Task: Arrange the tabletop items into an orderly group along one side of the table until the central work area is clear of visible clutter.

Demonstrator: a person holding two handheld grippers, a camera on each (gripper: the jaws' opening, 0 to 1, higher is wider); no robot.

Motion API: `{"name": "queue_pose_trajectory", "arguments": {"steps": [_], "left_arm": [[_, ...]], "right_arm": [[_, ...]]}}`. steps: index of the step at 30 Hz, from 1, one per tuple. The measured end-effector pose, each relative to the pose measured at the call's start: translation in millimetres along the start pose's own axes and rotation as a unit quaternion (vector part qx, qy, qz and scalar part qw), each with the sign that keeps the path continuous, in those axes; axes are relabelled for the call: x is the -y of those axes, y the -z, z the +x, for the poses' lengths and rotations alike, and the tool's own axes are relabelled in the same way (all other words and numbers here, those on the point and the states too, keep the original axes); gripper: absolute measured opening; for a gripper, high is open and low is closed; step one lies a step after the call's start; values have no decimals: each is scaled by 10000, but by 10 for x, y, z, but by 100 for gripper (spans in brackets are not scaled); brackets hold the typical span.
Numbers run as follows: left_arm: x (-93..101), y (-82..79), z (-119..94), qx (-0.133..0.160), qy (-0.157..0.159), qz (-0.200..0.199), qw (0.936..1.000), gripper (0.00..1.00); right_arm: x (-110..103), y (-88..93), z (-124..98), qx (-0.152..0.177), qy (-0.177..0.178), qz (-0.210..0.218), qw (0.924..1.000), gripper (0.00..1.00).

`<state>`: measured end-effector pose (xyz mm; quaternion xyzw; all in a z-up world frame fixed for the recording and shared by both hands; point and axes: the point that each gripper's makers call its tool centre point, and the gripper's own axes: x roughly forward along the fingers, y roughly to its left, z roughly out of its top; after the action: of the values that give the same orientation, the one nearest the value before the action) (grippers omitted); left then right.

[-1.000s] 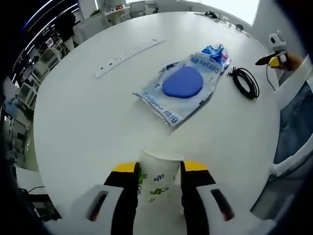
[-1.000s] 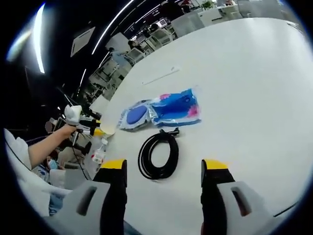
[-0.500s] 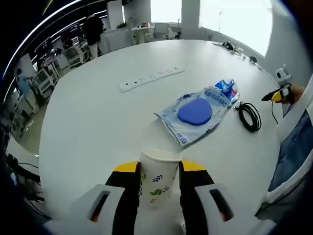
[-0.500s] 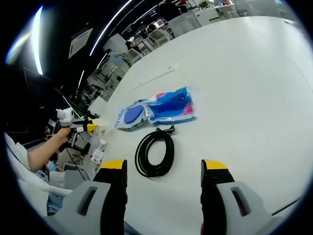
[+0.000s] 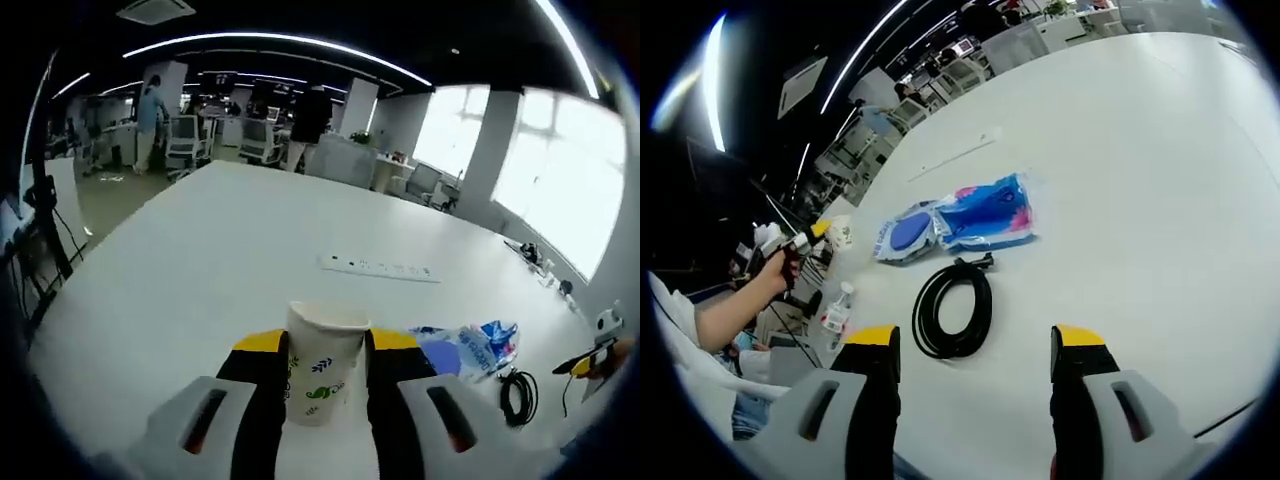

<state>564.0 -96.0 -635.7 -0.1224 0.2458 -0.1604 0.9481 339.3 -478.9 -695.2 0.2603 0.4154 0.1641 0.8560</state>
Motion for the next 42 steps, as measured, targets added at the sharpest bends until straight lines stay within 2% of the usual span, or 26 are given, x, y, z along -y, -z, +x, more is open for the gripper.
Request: {"name": "queue_pose_trajectory", "arguments": {"steps": [4, 11, 13, 18, 20, 22, 29, 32, 33, 38, 42], "left_arm": [[36, 11, 111, 265, -1, -264, 9993, 29], [95, 102, 279, 307, -50, -443, 9985, 29], [82, 149, 312, 234, -155, -301, 9992, 29], [46, 118, 352, 438, -188, -430, 9979, 29], [51, 133, 382, 454, -208, -338, 9982, 29], [57, 241, 410, 206, -227, 27, 9995, 29], [93, 216, 434, 611, -272, -148, 9977, 30], [112, 262, 445, 524, -305, -41, 9982, 30], [133, 250, 422, 597, -294, 27, 9978, 30], [163, 285, 361, 608, -330, 142, 9975, 30], [58, 326, 375, 594, -362, 227, 9973, 30]], "right_arm": [[11, 15, -2, -7, 15, 0, 10000, 60], [55, 45, -30, -11, 64, 19, 10000, 60], [58, 49, -39, -6, 82, 29, 10000, 60], [84, 50, -54, 19, 118, 64, 9999, 60], [88, 54, -54, 14, 119, 56, 9999, 60], [100, 59, -49, 2, 121, 39, 9999, 60], [41, 24, -30, 114, -12, -30, 9999, 60], [16, 16, -17, 134, -81, -80, 9998, 60], [10, 14, -14, 140, -94, -90, 9998, 60], [-18, 18, 6, 144, -150, -115, 9997, 60], [-16, 11, 21, 186, -204, -94, 9996, 60]]}}
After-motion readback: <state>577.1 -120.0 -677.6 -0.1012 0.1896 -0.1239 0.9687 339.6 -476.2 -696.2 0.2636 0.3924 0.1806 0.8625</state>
